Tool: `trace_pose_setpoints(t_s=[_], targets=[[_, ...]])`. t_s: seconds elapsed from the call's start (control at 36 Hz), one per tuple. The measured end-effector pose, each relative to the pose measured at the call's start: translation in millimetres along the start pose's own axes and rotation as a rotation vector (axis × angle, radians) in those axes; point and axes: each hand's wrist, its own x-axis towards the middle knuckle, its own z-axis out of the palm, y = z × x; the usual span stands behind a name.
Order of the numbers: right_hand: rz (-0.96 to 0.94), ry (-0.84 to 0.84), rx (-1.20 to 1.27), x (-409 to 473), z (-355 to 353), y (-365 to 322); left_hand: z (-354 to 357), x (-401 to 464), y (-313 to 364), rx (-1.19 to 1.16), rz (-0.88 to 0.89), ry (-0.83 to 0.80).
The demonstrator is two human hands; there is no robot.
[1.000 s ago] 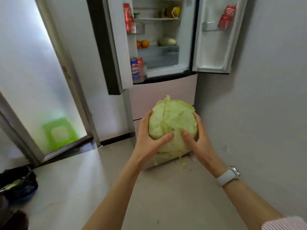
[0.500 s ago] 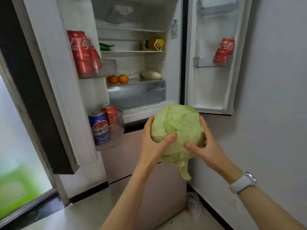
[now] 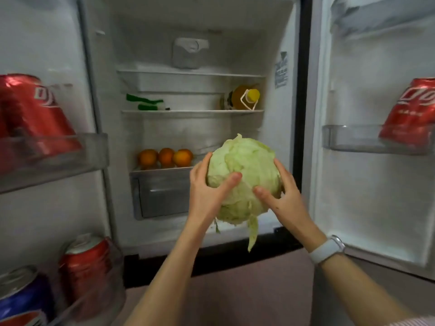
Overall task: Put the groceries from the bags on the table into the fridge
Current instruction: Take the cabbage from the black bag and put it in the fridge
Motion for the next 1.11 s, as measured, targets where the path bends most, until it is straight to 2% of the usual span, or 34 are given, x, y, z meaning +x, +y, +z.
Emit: trace_pose_setpoints(t_s=[0.14,0.25,0.5,0.75,0.92,1.0,1.11], targets=[[0.034,-0.019,0.095,74,17,33,12,72,-17,0.105,-0.004,0.056],[0.035,0.034,0.139,128,39,60,9,129,-33,0.135,-0.013,0.04],[0.074,0.035,0.149,223,75,78,5,226,-68,0.032,-0.05,-0.027],[0.105,-0.074,0.089,284,95,86,3,294,-104,0.121,-0.063,-0.035],[0.116,-0.162,-0.051,301,110,116,7,306,-130,0.209,-0.102,-0.023],[0.129,-0.222,-0.075,305,114,124,10,311,-138,0.288,-0.07,-0.011],[0.065,-0.325,-0.228,314,115,140,10,317,-146,0.381,-0.015,-0.013]])
